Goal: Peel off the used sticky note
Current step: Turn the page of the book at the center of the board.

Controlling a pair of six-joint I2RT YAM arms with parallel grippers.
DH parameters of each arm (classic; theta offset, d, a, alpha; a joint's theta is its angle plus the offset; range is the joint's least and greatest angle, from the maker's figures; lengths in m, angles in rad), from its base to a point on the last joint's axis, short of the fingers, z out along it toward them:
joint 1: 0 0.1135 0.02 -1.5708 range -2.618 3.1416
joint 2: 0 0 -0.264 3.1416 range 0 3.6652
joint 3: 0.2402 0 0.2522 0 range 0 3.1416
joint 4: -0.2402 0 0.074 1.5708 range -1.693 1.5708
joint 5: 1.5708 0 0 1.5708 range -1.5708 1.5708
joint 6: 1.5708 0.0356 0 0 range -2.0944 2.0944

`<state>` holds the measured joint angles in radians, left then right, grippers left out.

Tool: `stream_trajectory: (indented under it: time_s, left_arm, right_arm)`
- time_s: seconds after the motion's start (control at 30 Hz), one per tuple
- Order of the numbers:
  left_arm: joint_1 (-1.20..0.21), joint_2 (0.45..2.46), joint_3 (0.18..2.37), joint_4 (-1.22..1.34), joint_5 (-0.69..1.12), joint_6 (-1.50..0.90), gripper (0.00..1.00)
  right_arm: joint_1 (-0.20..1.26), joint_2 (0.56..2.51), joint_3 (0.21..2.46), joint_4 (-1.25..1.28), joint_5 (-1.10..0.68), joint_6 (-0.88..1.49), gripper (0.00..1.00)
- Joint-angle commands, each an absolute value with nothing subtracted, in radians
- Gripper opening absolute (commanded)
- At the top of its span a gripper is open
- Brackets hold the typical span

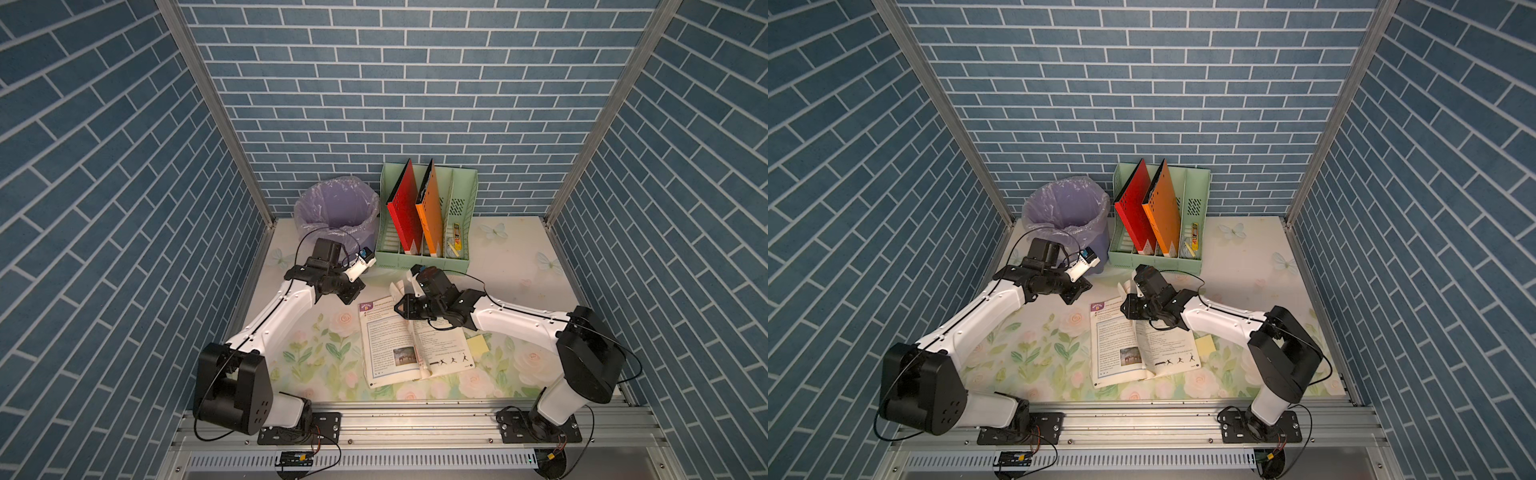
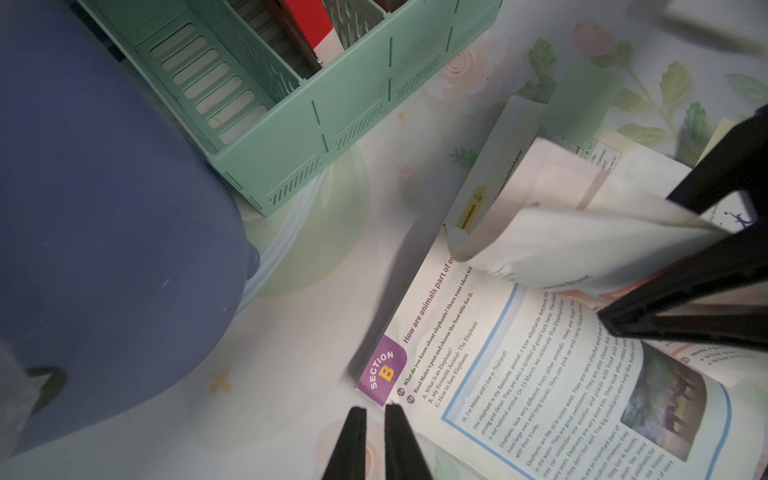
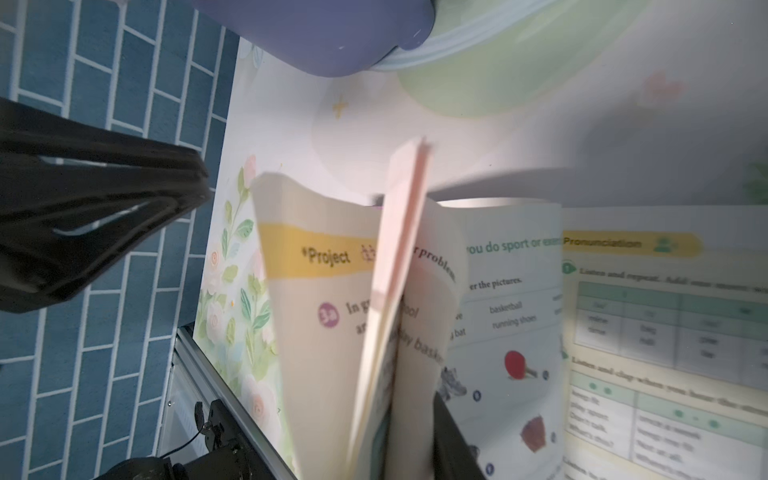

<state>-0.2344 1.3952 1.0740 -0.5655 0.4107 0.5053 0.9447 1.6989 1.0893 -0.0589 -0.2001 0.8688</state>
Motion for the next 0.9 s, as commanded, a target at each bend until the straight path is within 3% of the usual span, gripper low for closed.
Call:
stream_trajectory:
  time_s: [0.0,0.13,0.23,0.37,0.6,0.87]
  left_arm:
    - [-0.198,1.376,1.065,-0.644,0.445,0.531,0.15]
    - [-0.173,1.341,1.051,-0.652,0.443,0.542,0.16]
    - [-0.167,1.329,1.051,-0.662,0.439,0.55,0.16]
    - [-0.167,1.324,1.044,-0.66,0.434,0.556,0.16]
    - [-0.229,1.367,1.078,-0.637,0.438,0.523,0.16]
    - [-0.564,1.464,1.127,-0.602,0.408,0.464,0.18]
  right_arm:
    - [0.986,1.796,1.152,-0.002,-0.151,0.983,0.29]
    - [1.005,1.9,1.221,0.02,-0.179,1.005,0.39]
    - [1.005,1.941,1.219,0.062,-0.212,1.025,0.63]
    - [1.004,1.893,1.203,0.09,-0.222,0.993,0.81]
    - [0.902,1.652,1.093,0.026,-0.262,0.857,0.84]
    - [0.608,1.371,0.842,-0.22,-0.218,0.718,0.81]
